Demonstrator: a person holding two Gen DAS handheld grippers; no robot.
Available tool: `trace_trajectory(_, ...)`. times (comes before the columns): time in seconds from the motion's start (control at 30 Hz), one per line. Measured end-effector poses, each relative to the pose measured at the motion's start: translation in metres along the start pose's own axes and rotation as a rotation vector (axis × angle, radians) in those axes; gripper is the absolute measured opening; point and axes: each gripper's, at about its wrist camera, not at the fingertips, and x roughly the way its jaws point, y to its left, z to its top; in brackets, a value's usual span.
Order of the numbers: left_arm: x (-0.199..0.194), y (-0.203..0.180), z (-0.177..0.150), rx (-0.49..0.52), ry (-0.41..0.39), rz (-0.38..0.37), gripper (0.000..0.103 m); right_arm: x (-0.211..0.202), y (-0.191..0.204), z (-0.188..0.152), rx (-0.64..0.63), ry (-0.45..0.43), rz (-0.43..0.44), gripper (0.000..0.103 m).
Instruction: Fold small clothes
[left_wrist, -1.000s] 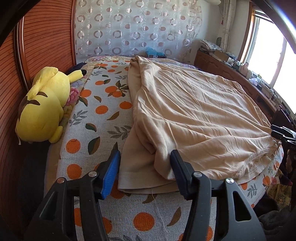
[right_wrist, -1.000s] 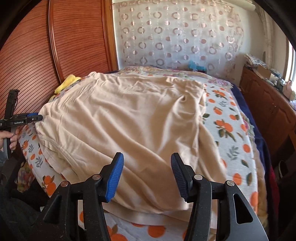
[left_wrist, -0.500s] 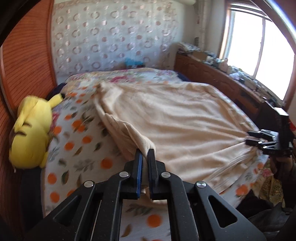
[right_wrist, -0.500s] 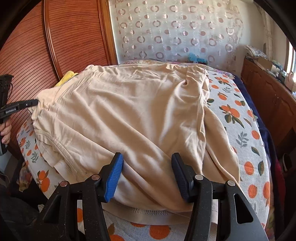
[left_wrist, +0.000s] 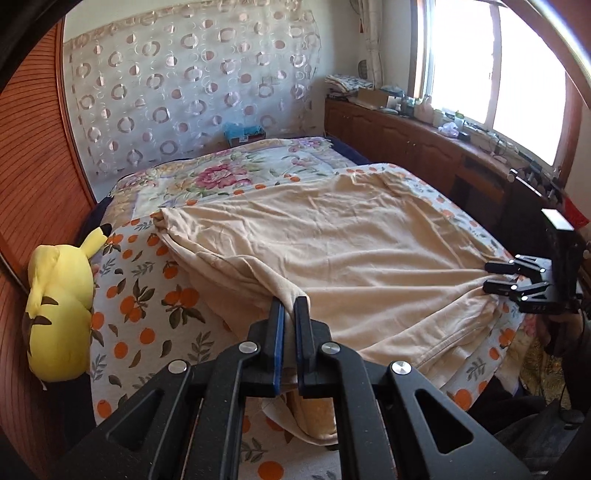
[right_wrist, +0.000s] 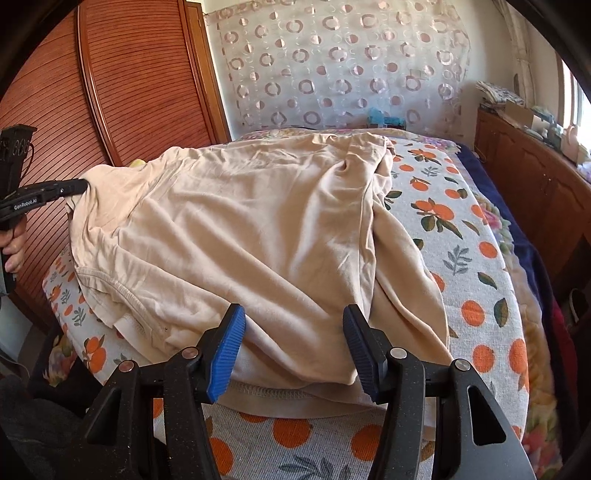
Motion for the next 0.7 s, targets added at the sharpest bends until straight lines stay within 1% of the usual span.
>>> trace_trajectory(0.1,0.004,-0.016,0.014,0.026,-0.013,-0.040,0.006,-0.003,-0.002,0.000,0.015,-0.016,0.007,0.057)
trace_trajectory(0.23,0.016,-0.050,0.039,0.062,-0.024,-0.123,0.006,-0.012,-0.009,-0.001,0.025,-0.029,-0.007,0.057)
trace_trajectory(0.33,0.026,-0.090,0.060,0.118,-0.030,-0.193,0.006,-0.024,-0.015,-0.002,0.024,-0.048,-0.041,0.057)
trace_trajectory(0.47,0.040,-0.154,0.084,0.208,-0.023,-0.282,0.006,-0.046,-0.030,-0.004,0.049,-0.079,-0.092,0.057)
trace_trajectory(0.63,0.055,-0.215,0.096,0.277,0.013,-0.362,0.006,-0.069,-0.055,-0.016,0.093,-0.096,-0.150,0.057)
trace_trajectory(0.7,0.059,-0.231,0.097,0.294,0.021,-0.372,0.006,-0.075,-0.064,-0.021,0.116,-0.093,-0.163,0.057)
